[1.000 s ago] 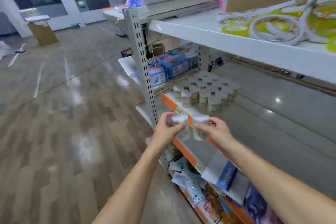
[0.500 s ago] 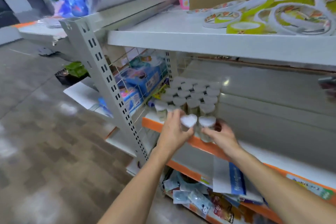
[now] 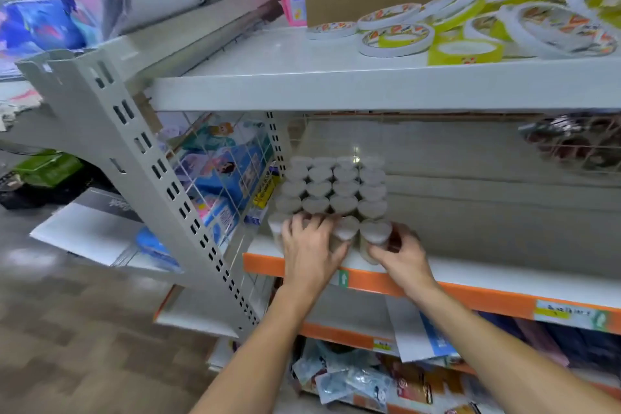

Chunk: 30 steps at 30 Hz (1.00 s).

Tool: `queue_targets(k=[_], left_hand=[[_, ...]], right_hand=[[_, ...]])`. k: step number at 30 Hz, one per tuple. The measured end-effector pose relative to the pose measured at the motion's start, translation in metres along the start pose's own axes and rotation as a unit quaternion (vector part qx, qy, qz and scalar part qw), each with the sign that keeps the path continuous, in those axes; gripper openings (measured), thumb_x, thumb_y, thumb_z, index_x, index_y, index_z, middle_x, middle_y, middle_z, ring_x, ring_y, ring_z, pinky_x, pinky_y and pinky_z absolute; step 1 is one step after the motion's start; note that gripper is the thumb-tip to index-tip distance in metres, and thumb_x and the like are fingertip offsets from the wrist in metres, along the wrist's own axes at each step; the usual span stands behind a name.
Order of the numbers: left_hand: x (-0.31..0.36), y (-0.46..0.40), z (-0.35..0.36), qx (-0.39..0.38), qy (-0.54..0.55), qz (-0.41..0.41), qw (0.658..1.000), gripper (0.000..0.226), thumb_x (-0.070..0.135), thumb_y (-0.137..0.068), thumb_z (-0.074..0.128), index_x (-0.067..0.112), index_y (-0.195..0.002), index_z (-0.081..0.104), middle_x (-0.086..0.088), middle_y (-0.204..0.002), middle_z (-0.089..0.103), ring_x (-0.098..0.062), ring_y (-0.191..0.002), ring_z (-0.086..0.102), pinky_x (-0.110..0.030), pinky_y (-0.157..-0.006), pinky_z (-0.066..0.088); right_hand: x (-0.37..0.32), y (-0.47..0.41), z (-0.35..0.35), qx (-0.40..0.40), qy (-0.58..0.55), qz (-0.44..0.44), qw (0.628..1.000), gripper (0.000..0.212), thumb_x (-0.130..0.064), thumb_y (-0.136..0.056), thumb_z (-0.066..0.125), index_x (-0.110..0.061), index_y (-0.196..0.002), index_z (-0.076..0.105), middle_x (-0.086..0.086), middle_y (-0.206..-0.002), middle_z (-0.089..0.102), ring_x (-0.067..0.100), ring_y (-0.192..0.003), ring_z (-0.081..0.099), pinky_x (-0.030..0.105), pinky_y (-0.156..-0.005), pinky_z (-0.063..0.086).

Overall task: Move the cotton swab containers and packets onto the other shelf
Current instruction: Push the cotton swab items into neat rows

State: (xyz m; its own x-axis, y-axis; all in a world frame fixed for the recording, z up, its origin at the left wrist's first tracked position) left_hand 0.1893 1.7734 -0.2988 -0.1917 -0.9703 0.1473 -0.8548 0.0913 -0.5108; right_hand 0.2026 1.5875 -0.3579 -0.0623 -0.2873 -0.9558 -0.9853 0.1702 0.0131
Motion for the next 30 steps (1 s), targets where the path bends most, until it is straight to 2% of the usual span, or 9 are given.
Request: queue_targets(k=[3, 6, 10, 15, 20, 26, 30], left_hand=[[-0.008, 0.002, 0.004, 0.012, 0.008, 0.002, 1.000, 0.048, 0.057, -0.075, 0.067, 0.030, -0.115, 0.067, 0.004, -0.110, 0.067, -0.028, -0.105, 0.051, -0.044, -0.092, 0.038], [-0.013, 0.003, 0.006, 0.010, 0.011, -0.005, 1.000, 0.049, 0.057, -0.074, 0.068, 0.033, -0.117, 0.066, 0.003, -0.116, 0.063, -0.028, -0.108, 0.048, -0.042, -0.094, 0.029], [-0.014, 0.003, 0.007, -0.014, 0.034, -0.013, 0.999, 0.051, 0.055, -0.076, 0.070, 0.033, -0.122, 0.066, 0.006, -0.115, 0.067, -0.028, -0.111, 0.049, -0.041, -0.093, 0.027], [-0.013, -0.002, 0.002, -0.036, 0.040, -0.017, 0.998, 0.046, 0.049, -0.080, 0.071, 0.033, -0.124, 0.067, 0.009, -0.120, 0.069, -0.027, -0.120, 0.049, -0.042, -0.096, 0.027], [-0.012, -0.002, 0.001, -0.053, 0.029, -0.021, 0.998, 0.046, 0.047, -0.083, 0.069, 0.032, -0.126, 0.065, 0.009, -0.124, 0.068, -0.029, -0.125, 0.047, -0.043, -0.098, 0.028], [-0.009, -0.003, 0.001, -0.058, 0.034, -0.024, 0.997, 0.045, 0.045, -0.083, 0.070, 0.030, -0.126, 0.065, 0.007, -0.126, 0.066, -0.029, -0.124, 0.047, -0.044, -0.096, 0.031], [-0.010, -0.005, 0.005, -0.070, 0.030, -0.018, 0.997, 0.048, 0.044, -0.081, 0.073, 0.030, -0.127, 0.065, 0.007, -0.124, 0.068, -0.031, -0.126, 0.047, -0.042, -0.096, 0.025]], right_hand=[[0.008, 0.005, 0.004, 0.015, -0.014, -0.004, 1.000, 0.056, -0.039, -0.065, 0.082, -0.030, -0.116, 0.062, -0.002, -0.116, 0.067, 0.013, -0.105, 0.066, 0.039, -0.095, 0.054], [0.011, 0.011, 0.008, 0.038, -0.005, -0.008, 0.999, 0.057, -0.055, -0.063, 0.078, -0.040, -0.114, 0.059, -0.011, -0.114, 0.066, 0.005, -0.103, 0.064, 0.032, -0.090, 0.054], [0.009, 0.011, 0.010, 0.065, -0.027, -0.012, 0.997, 0.049, -0.060, -0.062, 0.082, -0.052, -0.105, 0.059, -0.018, -0.111, 0.068, -0.006, -0.100, 0.063, 0.022, -0.086, 0.050], [0.008, 0.011, 0.013, 0.079, -0.035, -0.015, 0.996, 0.055, -0.059, -0.063, 0.084, -0.040, -0.110, 0.062, -0.015, -0.112, 0.069, 0.002, -0.103, 0.064, 0.029, -0.090, 0.053], [0.008, 0.015, 0.018, 0.094, -0.023, -0.027, 0.995, 0.054, -0.039, -0.073, 0.087, -0.029, -0.120, 0.062, -0.007, -0.116, 0.067, 0.011, -0.107, 0.064, 0.038, -0.095, 0.053], [0.001, 0.017, 0.019, 0.091, -0.006, -0.030, 0.995, 0.057, -0.031, -0.077, 0.085, -0.023, -0.126, 0.059, -0.004, -0.121, 0.065, 0.014, -0.111, 0.061, 0.034, -0.097, 0.050], [0.001, 0.019, 0.017, 0.095, 0.005, -0.028, 0.995, 0.057, -0.029, -0.075, 0.086, -0.023, -0.125, 0.058, -0.005, -0.117, 0.065, 0.013, -0.108, 0.061, 0.030, -0.092, 0.050]])
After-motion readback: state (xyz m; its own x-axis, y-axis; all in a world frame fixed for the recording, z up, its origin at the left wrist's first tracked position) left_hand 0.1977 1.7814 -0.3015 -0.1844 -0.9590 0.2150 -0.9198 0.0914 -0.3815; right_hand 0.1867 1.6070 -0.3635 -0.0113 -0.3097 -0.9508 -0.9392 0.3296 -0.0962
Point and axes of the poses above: each hand's wrist, its own y-axis away from the middle knuckle, its own z-axis out of the palm, x = y × z, the point moved 4 cm from there along -y, towards the middle knuckle
